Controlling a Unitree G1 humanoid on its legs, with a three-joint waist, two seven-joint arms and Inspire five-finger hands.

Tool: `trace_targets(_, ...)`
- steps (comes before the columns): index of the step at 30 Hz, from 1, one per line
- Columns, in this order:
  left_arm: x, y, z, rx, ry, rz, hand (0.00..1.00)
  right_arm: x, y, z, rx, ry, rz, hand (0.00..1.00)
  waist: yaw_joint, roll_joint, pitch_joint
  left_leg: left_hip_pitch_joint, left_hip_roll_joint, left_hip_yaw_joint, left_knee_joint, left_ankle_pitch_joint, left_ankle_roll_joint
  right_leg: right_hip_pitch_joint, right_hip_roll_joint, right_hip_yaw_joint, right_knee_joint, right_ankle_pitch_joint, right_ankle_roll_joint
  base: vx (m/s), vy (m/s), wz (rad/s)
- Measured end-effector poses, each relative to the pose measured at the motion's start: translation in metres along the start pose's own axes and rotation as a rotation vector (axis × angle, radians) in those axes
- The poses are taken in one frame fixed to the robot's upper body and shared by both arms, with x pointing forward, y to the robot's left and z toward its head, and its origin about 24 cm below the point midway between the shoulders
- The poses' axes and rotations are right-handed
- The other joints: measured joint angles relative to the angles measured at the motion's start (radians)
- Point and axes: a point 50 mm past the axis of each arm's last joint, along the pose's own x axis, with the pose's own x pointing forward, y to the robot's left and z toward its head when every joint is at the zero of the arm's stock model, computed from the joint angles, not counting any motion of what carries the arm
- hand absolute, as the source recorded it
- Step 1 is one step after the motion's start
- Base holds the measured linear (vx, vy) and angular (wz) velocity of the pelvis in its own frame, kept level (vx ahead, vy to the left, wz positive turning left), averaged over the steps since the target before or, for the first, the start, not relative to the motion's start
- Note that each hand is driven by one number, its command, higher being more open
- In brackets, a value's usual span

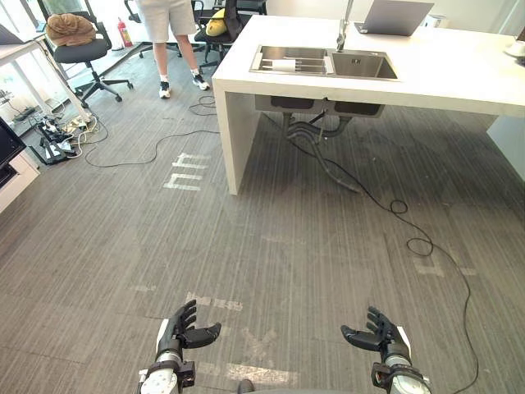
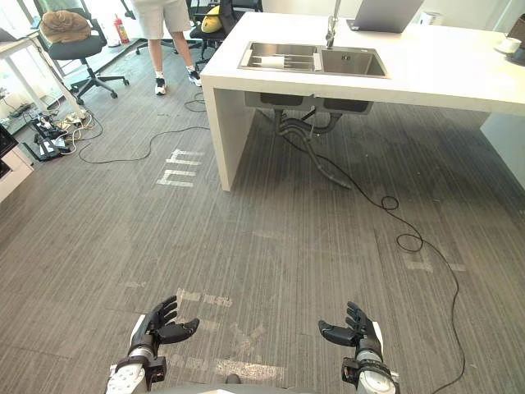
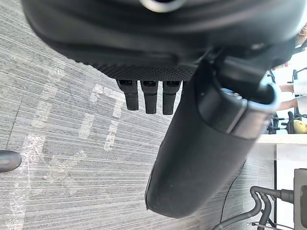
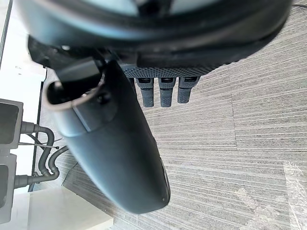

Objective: Walk over to the sink, pick up the cup, carry it to the dishwasher, place the cup inside the dishwasher, then close the dishwasher door

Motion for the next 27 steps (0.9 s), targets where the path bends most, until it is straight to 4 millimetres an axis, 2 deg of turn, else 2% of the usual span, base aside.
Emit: trace_targets(27,0.0000,-0.0070,0.0020,0.004,-0.010,-0.026,0.90,0.0024,0.0009,0.0045,0.041,-0.010,-0.011,0.90,0.000,0.003,-0.002,-0.001,0.002,0.014,0.000,-0.006,-0.006,-0.006,0.002,0.011,0.001,-0.002,-0.002,0.00,0.000,0.00)
